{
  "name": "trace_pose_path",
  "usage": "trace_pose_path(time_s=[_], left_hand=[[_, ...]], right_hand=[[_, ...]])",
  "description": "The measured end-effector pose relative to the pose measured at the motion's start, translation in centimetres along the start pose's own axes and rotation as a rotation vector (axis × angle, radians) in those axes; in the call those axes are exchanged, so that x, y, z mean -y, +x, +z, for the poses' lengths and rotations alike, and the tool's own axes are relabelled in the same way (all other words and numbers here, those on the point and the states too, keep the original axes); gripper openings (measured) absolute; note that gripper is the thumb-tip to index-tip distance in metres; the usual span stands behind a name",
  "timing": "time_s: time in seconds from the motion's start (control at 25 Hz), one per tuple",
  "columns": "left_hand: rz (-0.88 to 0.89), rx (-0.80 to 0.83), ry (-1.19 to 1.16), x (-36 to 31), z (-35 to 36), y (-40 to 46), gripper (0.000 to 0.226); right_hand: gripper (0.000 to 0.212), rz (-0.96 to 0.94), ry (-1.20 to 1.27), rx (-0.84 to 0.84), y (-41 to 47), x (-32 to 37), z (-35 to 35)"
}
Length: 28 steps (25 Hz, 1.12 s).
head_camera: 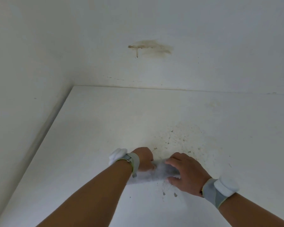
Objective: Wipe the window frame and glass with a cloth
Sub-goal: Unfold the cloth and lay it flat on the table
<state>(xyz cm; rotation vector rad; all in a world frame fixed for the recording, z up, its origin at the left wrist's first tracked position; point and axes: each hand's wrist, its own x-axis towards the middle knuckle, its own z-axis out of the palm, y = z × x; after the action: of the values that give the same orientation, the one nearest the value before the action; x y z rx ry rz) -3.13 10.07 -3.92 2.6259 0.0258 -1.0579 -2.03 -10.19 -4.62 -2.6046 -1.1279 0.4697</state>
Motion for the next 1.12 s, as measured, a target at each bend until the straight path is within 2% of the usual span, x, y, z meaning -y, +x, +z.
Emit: trace_pose_path(time_s=[0.08, 0.16, 0.24, 0.32, 0.4, 0.48, 0.56, 0.68, 0.76, 0.84, 0.96, 1.12], left_hand=[[0.040, -0.067, -0.237, 0.6, -1.2, -1.2, 0.036], [0.044, -0.110, -0.790, 1.2, -2.5, -3.1, 0.031], [0.087, -0.067, -1.297, 1.1, -3.8, -4.9, 0.026], [0.150, -0.060, -1.483, 0.6, -4.7, -6.3, 0.025], [0.223, -0.056, -1.507, -0.4, -5.4, -7.5, 0.030], [0.252, -0.120, -1.426, -0.7, -6.0, -8.5, 0.037], [0.237, -0.294, -1.279, -0.5, -6.7, -9.3, 0.043], [0.231, -0.586, -0.968, 0.4, -6.3, -10.1, 0.047], [0.287, -0.592, -0.831, 0.8, -5.4, -10.4, 0.056], [0.339, -0.506, -0.875, 0.8, -4.3, -10.3, 0.063], [0.355, -0.475, -1.118, 0.3, -3.1, -9.6, 0.052], [0.181, -0.525, -1.396, -1.0, -1.5, -8.1, 0.028]], right_hand=[[0.073, -0.022, 0.070, -0.035, -0.4, -0.1, -0.8], [0.087, -0.045, 0.169, -0.041, -0.7, -0.2, -2.1], [0.094, -0.083, 0.189, -0.115, -0.4, 0.3, -3.4], [0.089, -0.121, 0.190, -0.307, 0.6, 1.1, -4.2], [0.073, -0.176, 0.266, -0.478, 1.9, 1.8, -5.1], [0.054, -0.211, 0.402, -0.510, 3.0, 2.6, -6.3], [0.047, -0.142, 0.573, -0.458, 3.5, 3.0, -7.4], [0.049, 0.046, 0.815, -0.290, 3.5, 3.5, -8.2], [0.043, 0.135, 1.028, -0.165, 3.6, 4.3, -8.4], [0.037, 0.229, 1.201, -0.084, 3.6, 5.2, -8.5], [0.033, 0.310, 1.280, 0.021, 3.7, 5.9, -8.3], [0.034, 0.417, 1.506, 0.031, 3.6, 5.6, -6.9]])
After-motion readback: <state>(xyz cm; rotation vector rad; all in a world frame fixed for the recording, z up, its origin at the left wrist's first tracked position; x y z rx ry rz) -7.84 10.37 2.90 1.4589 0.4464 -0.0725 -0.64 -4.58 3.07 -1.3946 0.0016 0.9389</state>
